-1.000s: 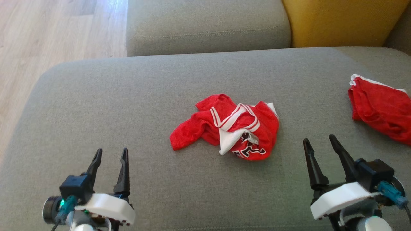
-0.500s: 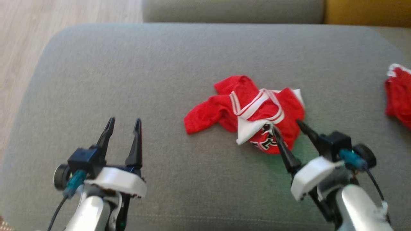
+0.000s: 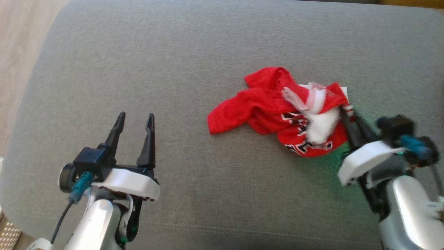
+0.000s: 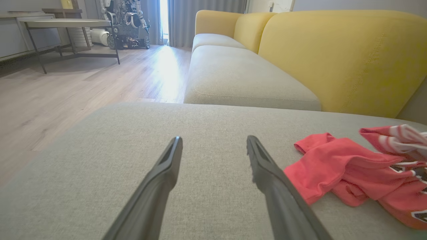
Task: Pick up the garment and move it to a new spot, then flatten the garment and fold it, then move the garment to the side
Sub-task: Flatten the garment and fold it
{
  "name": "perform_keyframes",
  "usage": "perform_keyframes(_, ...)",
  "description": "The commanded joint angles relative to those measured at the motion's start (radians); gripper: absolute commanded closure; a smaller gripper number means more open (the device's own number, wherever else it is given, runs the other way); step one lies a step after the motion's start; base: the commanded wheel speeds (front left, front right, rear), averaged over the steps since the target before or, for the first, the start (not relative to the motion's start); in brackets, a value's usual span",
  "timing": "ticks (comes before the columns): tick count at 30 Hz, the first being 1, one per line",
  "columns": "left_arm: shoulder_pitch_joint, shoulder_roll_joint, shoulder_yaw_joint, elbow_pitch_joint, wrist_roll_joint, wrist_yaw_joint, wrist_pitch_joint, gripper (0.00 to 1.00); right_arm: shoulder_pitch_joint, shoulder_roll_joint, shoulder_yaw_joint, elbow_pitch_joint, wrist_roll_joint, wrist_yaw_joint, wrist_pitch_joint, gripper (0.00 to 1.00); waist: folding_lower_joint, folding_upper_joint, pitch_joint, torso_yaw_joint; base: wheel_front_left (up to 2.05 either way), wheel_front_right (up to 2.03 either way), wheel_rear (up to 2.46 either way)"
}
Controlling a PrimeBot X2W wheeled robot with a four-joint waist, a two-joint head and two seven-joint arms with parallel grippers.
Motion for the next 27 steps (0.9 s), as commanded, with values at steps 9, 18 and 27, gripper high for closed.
perform_keyframes(9,-0.032,0.008,0.065,-0.045,0.029,-0.018,-0.012,0.0,0.105,0.082,-0.266,-0.056,0.044,-0.001,-0.008,0.9,0.0,0.0,-0.005,-0.071,0.0,0.0,0.0)
perform_keyframes(18,-0.015,0.003,0.077,-0.036,0.038,-0.023,-0.012,0.0,0.155,0.092,-0.316,-0.011,0.091,-0.001,-0.04,0.0,0.0,0.0,-0.018,-0.089,0.0,0.0,0.0)
perform_keyframes(27,0.038,0.012,0.101,-0.04,0.037,-0.01,-0.012,0.0,0.212,0.092,-0.214,-0.223,0.085,-0.001,-0.121,0.0,0.0,0.0,-0.076,-0.107,0.0,0.0,0.0)
